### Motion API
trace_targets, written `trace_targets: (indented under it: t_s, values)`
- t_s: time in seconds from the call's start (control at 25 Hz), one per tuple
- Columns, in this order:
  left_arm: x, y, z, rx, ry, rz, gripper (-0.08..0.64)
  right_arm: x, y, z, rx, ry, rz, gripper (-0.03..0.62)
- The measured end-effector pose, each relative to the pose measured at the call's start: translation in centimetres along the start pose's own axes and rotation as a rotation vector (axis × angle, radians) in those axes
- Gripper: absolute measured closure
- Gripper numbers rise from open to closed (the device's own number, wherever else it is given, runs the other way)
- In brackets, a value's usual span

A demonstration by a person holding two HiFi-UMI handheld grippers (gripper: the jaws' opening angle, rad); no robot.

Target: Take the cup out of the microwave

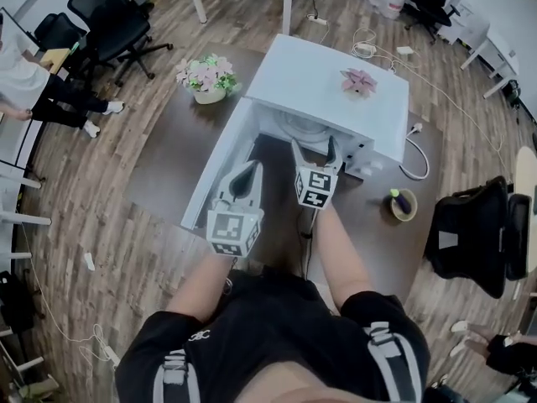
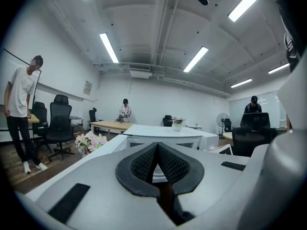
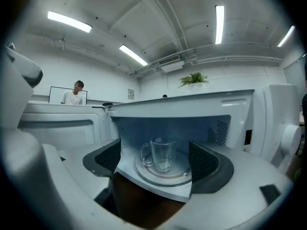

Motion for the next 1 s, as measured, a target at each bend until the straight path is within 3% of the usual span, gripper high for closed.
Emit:
trace_targets:
  t_s: [0.28, 0.48, 1.0]
  values:
    - [-1.5, 1.5, 0.1, 0.01, -0.046, -0.063, 0.558, -5.3, 2.5, 3.4, 0.026, 0.036, -0.076, 0.164]
    - [-1.8, 2.6, -0.1, 0.008, -0.068, -0.1, 0.558, -8.2, 3.6, 4.4, 0.048, 0.014, -0.124, 0.164]
    - [-0.9, 5.2, -0.3, 0.011, -0.113, -0.184, 0.558, -11.3, 5.4, 4.5, 0.15, -0.034, -0.117, 0.169]
Point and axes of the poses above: the fingertips, and each gripper's own axes: x backward along the fingers, z to its right, y out of its underside, the point moved 9 cm from there along x, backward along the fingers, and after that the axes turned 14 degrees about -x, right-handed, at the moved point
